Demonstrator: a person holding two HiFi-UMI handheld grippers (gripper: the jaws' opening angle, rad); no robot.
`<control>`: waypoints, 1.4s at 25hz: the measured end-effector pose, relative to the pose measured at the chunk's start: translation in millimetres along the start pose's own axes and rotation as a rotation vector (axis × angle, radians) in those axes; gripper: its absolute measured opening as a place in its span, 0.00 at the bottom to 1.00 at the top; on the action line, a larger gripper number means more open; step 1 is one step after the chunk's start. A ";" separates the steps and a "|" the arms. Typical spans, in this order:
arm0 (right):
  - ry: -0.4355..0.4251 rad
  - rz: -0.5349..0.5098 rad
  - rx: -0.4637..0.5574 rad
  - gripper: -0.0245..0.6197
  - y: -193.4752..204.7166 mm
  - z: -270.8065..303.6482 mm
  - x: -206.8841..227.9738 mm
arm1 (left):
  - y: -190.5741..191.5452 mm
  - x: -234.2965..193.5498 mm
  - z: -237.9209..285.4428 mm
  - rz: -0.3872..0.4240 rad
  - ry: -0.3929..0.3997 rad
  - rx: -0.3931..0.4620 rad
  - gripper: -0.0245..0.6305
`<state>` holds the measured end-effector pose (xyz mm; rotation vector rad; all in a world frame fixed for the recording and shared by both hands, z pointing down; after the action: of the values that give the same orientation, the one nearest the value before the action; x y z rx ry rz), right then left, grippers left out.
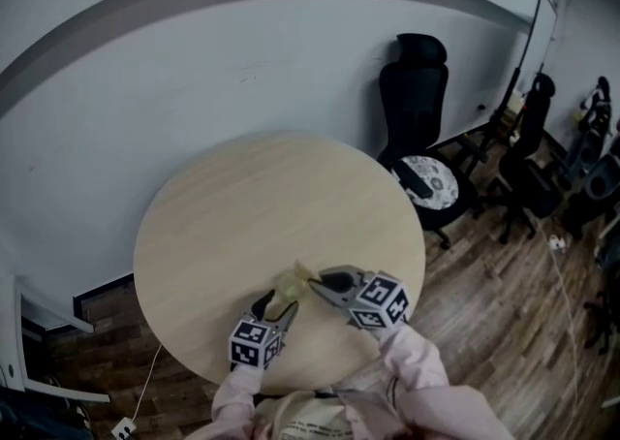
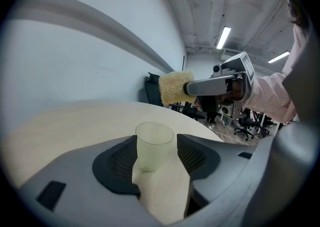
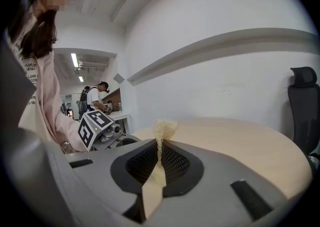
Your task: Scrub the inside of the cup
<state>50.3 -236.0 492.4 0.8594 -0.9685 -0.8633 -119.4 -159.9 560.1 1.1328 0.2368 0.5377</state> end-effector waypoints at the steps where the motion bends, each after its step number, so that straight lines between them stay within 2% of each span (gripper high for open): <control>1: 0.002 -0.005 -0.007 0.08 -0.3 1.7 0.5 | 2.4 -0.4 2.7 0.000 0.008 -0.007 0.42; 6: 0.004 -0.051 -0.061 0.08 -2.7 10.9 6.0 | 7.9 -2.7 18.5 0.019 0.038 -0.021 0.52; 14: 0.003 -0.140 -0.142 0.08 -2.3 24.8 12.3 | 9.1 -9.3 31.3 0.040 0.050 0.008 0.57; 20: -0.013 -0.191 -0.201 0.08 -6.2 31.7 12.2 | 16.6 -6.3 43.5 0.069 0.085 -0.014 0.63; 30: -0.032 -0.289 -0.323 0.08 -7.2 46.1 3.0 | 16.6 -10.0 55.8 0.066 0.098 0.025 0.63; 35: -0.032 -0.305 -0.337 0.08 -5.2 45.7 2.4 | 17.9 -6.8 63.6 0.064 0.115 0.035 0.63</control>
<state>7.7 -249.9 503.0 0.7114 -0.7002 -1.2645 -102.1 -208.3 602.1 1.1481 0.3112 0.6584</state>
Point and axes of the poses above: the fingertips, and each gripper's own axes: z forward along the fingers, x to its right, y out of its underside, the point moved 9 cm from there along -z, backward along the fingers, and after that the axes turned 14 degrees about z, right-handed, at the moved point
